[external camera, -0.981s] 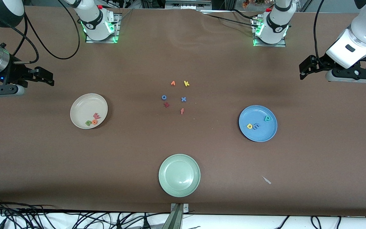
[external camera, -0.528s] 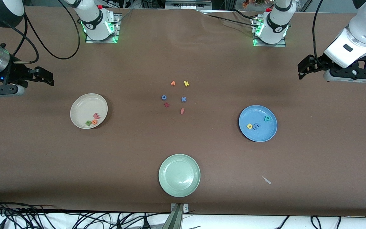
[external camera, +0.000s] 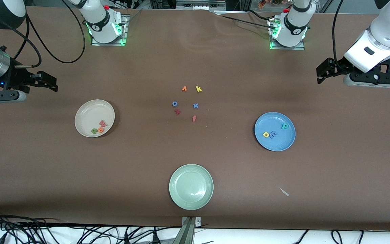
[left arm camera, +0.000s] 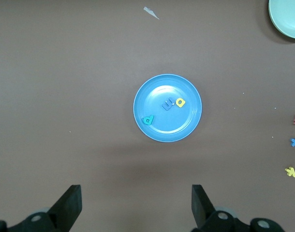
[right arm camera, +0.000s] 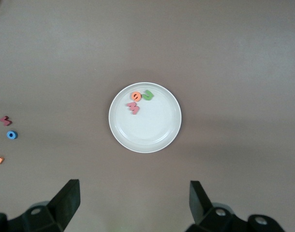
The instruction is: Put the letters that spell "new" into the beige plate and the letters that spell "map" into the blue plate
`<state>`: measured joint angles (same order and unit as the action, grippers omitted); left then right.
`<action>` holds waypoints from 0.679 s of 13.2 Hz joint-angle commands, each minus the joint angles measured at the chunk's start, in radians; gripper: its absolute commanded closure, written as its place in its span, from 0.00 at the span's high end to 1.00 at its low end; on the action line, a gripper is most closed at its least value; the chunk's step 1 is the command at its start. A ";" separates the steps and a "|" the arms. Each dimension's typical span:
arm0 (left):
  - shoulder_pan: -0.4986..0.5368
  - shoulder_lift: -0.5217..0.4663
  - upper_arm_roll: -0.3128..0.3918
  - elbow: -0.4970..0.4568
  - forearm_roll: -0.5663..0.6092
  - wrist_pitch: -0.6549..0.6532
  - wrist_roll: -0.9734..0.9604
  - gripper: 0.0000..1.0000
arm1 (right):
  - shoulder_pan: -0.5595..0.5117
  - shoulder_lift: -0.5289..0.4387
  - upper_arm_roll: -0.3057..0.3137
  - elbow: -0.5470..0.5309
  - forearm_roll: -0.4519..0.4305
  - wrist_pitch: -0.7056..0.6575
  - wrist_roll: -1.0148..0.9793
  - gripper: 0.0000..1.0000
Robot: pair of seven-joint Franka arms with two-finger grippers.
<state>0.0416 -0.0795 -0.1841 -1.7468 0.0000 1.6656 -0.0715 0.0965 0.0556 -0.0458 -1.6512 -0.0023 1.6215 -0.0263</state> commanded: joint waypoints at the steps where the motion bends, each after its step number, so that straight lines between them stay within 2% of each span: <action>1: 0.001 0.014 -0.008 0.032 -0.005 -0.026 0.007 1.00 | -0.001 -0.011 0.003 -0.010 -0.013 0.005 -0.003 1.00; 9: 0.003 0.014 -0.012 0.032 -0.001 -0.027 0.013 1.00 | -0.001 -0.011 0.001 -0.010 -0.013 0.005 -0.003 1.00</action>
<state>0.0416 -0.0795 -0.1917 -1.7468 0.0000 1.6643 -0.0715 0.0964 0.0556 -0.0462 -1.6512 -0.0024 1.6215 -0.0263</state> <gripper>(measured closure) 0.000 0.000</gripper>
